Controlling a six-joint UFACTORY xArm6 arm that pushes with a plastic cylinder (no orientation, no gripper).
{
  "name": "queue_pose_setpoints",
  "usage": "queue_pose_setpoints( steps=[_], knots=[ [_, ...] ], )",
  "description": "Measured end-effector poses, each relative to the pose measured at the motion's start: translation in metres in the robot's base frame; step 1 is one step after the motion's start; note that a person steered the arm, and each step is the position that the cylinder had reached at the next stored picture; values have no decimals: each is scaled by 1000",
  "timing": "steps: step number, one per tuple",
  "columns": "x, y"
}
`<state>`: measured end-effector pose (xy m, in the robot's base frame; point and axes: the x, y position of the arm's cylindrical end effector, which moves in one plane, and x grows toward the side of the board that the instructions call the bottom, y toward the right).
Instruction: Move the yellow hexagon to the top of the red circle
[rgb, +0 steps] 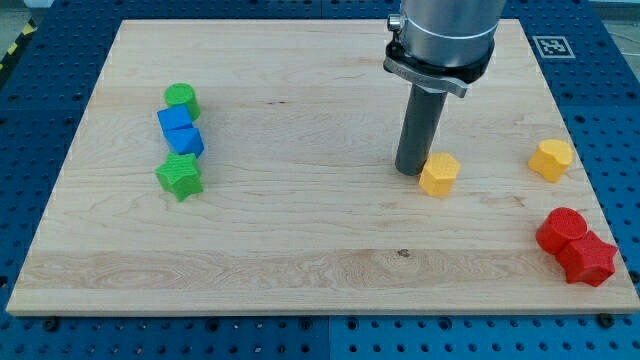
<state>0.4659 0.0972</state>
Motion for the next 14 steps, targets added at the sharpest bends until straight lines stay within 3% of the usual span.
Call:
queue_pose_setpoints(
  steps=[14],
  knots=[
    [36,52]
  ],
)
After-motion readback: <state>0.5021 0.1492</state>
